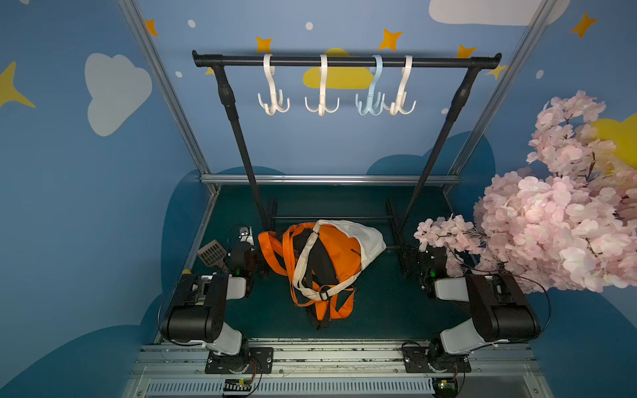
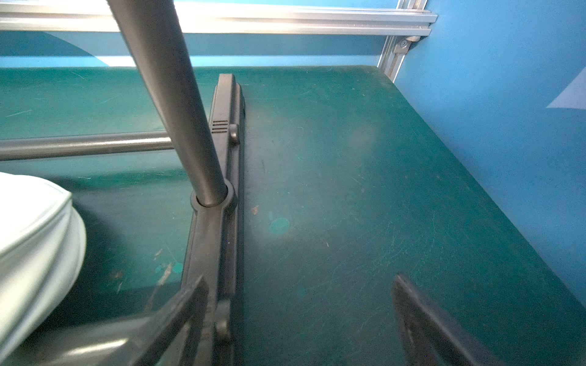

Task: Hang the bag on a hook
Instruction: Pick up the bag from the bag.

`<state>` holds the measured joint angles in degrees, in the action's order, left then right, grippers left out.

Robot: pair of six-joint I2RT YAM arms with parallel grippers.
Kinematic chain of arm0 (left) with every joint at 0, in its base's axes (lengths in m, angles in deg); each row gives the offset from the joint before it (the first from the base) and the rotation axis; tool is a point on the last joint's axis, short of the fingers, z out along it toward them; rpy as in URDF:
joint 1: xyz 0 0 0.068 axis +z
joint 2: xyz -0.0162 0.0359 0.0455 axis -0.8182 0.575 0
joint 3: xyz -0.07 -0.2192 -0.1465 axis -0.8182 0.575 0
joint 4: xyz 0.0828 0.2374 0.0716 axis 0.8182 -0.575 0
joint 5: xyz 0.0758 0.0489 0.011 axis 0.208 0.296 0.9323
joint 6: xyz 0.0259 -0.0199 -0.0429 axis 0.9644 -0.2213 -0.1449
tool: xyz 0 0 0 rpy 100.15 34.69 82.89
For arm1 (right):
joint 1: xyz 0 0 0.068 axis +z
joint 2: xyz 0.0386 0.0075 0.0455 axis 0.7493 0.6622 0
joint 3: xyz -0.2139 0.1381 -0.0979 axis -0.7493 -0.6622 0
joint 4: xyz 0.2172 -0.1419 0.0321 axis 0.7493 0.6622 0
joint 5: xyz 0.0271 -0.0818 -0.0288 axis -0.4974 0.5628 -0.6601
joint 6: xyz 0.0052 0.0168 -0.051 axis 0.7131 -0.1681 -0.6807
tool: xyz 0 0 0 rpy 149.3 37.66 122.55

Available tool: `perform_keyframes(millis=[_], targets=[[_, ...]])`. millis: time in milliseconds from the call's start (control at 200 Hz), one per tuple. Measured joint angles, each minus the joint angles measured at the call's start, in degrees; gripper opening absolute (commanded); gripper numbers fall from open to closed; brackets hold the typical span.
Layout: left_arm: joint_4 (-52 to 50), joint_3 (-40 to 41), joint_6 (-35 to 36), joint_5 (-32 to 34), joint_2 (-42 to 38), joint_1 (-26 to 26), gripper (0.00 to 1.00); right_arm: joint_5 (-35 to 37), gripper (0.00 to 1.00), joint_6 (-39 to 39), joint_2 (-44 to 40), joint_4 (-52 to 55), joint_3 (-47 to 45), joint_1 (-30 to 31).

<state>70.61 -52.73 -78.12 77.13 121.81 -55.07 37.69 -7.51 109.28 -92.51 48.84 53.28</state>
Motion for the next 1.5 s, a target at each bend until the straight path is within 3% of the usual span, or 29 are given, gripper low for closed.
perform_keyframes(millis=[1121,1201,1357,1432,1502], targets=[[-0.7,0.0,0.0,0.4,-0.6,-0.1,1.0,0.2,0.93,0.5,-0.5,1.3,0.2,0.0],[-5.8,-0.2,-0.2,0.6,-5.3,0.1,1.0,1.1,0.93,0.2,-2.7,4.7,0.9,0.5],[-20.7,-4.9,-2.1,1.2,-21.5,0.7,1.0,2.2,0.96,6.3,-12.5,29.0,14.4,1.9],[-24.8,-6.1,-3.7,0.9,-30.0,1.3,1.0,-1.3,0.95,10.0,-15.5,34.0,20.8,1.4],[-27.6,-6.2,-5.3,0.0,-37.6,2.1,1.0,-6.6,0.92,12.2,-18.6,34.7,21.2,0.8]])
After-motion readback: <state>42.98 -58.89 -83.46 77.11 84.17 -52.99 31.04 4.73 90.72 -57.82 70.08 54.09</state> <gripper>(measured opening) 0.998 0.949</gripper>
